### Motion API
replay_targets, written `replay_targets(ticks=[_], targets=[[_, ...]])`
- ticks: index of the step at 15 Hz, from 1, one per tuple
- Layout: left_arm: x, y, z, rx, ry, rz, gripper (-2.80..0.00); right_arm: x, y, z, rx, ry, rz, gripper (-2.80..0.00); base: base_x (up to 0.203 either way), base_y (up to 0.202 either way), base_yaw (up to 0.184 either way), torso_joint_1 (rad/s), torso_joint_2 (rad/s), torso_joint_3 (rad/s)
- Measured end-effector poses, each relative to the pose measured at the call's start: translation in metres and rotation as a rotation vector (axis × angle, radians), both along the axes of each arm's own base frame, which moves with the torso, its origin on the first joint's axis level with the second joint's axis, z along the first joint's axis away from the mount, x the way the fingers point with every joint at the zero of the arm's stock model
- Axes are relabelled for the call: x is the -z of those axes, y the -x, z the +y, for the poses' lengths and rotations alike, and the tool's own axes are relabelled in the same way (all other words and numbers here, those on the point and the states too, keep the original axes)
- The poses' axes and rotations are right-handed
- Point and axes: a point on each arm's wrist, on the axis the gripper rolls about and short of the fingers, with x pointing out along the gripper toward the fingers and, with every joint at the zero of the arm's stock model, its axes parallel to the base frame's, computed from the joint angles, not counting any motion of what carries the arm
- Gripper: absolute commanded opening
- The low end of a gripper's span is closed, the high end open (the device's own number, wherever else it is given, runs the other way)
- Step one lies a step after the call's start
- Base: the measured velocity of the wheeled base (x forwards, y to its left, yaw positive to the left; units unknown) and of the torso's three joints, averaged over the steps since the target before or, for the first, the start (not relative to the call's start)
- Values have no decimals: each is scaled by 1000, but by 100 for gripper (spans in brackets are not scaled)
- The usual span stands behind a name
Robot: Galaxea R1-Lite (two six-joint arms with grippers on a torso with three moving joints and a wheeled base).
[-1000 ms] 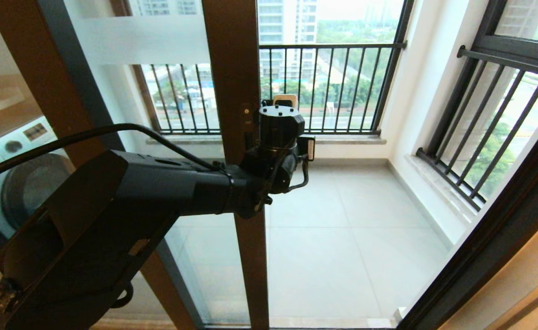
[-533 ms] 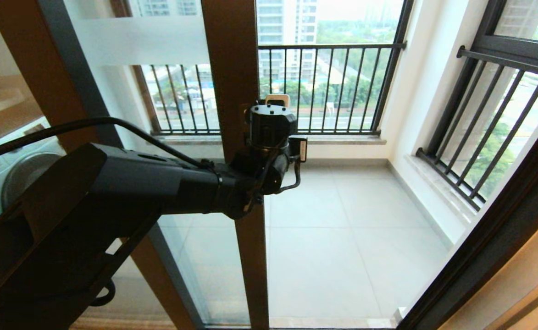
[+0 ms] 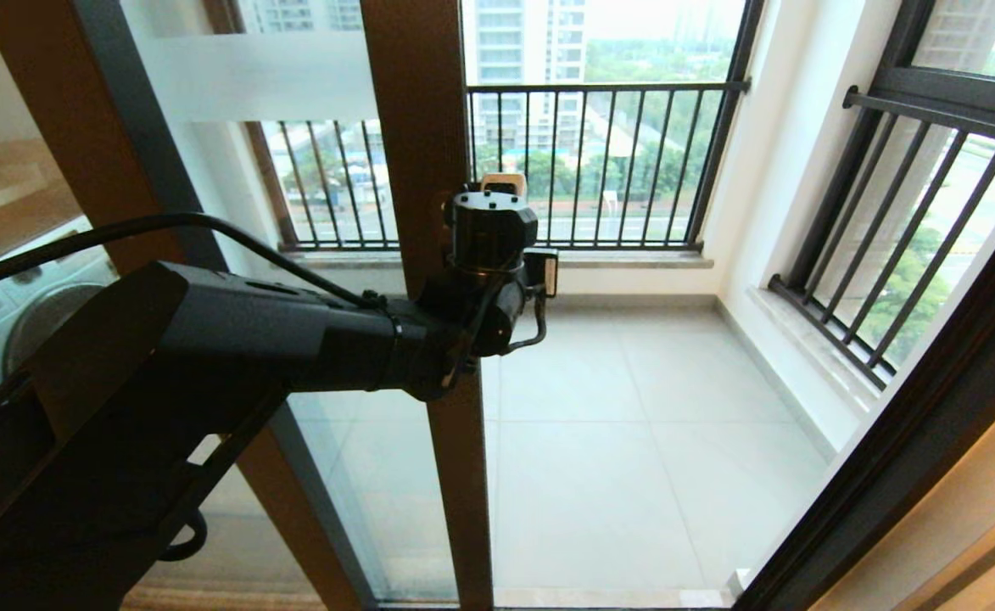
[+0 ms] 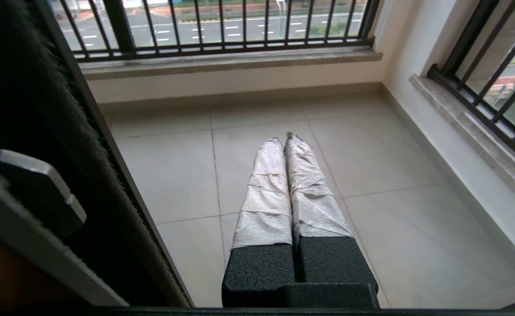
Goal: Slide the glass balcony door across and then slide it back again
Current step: Open the slid door
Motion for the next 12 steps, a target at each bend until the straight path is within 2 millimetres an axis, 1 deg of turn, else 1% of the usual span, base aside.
replay_targets(ticks=[4,12], targets=[[0,-3,4,-11,0,0,-280,0,0,0,0,0,0,-280,0,0,0,0,0,0],[2,-9,21,-41,-12,16,-280,0,0,0,0,0,0,-280,0,0,0,0,0,0]])
